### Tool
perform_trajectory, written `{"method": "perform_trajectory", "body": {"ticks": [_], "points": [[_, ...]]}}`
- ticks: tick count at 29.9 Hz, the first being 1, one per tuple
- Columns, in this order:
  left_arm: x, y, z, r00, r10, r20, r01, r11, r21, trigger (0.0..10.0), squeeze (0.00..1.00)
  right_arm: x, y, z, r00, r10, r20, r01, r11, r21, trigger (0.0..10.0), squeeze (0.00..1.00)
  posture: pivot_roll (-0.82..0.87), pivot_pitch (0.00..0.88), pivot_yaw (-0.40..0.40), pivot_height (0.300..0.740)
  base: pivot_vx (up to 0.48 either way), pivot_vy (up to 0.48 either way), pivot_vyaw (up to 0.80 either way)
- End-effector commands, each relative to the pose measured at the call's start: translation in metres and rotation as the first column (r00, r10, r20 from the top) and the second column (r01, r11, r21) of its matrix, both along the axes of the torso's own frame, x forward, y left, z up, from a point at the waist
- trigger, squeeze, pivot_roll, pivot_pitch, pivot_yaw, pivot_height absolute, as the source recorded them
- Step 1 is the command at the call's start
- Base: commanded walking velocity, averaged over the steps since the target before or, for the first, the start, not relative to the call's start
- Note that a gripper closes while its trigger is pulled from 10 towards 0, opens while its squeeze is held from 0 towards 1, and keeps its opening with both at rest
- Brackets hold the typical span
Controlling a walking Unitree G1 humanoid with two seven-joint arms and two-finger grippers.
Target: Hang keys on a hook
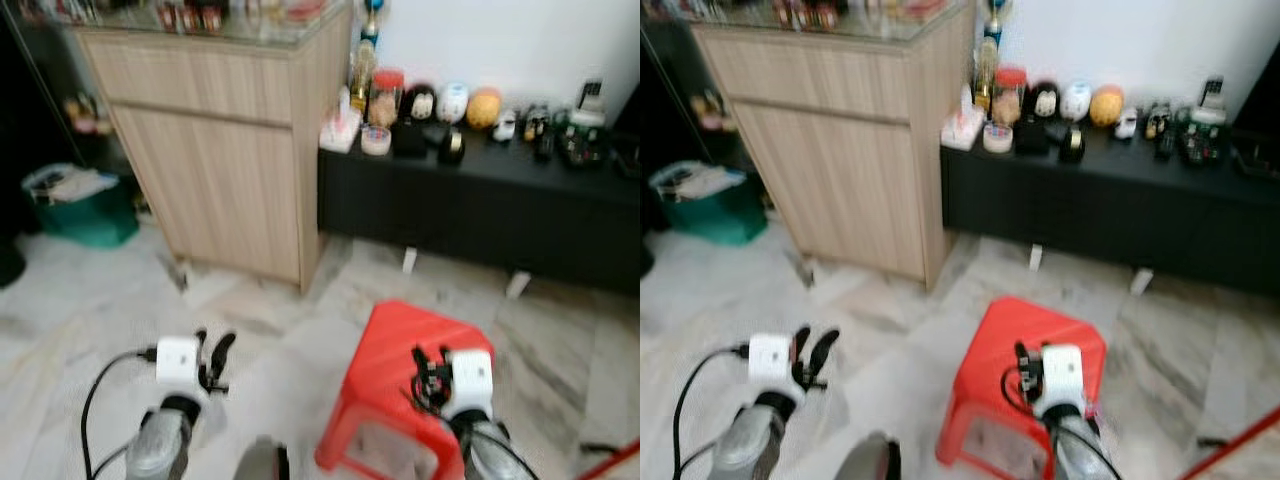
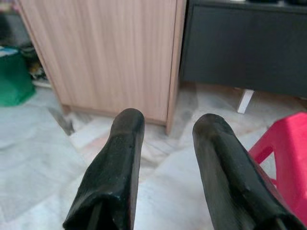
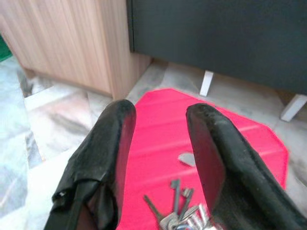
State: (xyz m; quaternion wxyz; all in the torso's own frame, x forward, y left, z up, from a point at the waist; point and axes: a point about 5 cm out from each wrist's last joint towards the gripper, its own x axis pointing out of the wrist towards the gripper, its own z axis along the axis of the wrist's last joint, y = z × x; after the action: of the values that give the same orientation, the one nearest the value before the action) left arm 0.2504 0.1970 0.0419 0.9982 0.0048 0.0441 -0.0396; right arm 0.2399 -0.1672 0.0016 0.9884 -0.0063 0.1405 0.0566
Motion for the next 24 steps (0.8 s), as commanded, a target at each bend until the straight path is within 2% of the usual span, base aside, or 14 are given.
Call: {"method": "perform_trajectory", "body": {"ticks": [1, 9, 15, 24], "points": [[0.0018, -0.0035, -0.0006, 1.0, -0.014, -0.008, 0.014, 1.0, 0.0, 10.0, 0.0, -0.0021, -0.0035, -0.0033, 1.0, -0.018, -0.015, 0.018, 1.0, 0.008, 10.0, 0.0, 0.03, 0.021, -0.029, 0.65, 0.0, 0.0, 0.0], [0.0029, -0.0065, -0.0013, 1.0, -0.029, -0.012, 0.029, 1.0, -0.004, 10.0, 0.0, -0.0028, -0.005, -0.0066, 0.999, -0.02, -0.026, 0.02, 1.0, 0.002, 10.0, 0.0, 0.03, 0.028, -0.028, 0.65, 0.0, 0.0, 0.0], [0.0056, -0.0092, 0.0015, 0.999, -0.038, -0.001, 0.038, 0.999, 0.003, 10.0, 0.0, -0.0022, -0.0048, -0.0067, 1.0, -0.01, -0.018, 0.01, 1.0, -0.007, 10.0, 0.0, 0.03, 0.03, -0.025, 0.65, 0.0, 0.0, 0.77], [0.0065, -0.0095, 0.0009, 0.999, -0.049, -0.01, 0.049, 0.999, 0.009, 10.0, 0.0, -0.0024, -0.005, -0.008, 1.0, -0.023, -0.021, 0.023, 1.0, 0.013, 10.0, 0.0, 0.03, 0.035, -0.021, 0.65, 0.0, 0.0, 0.0]]}}
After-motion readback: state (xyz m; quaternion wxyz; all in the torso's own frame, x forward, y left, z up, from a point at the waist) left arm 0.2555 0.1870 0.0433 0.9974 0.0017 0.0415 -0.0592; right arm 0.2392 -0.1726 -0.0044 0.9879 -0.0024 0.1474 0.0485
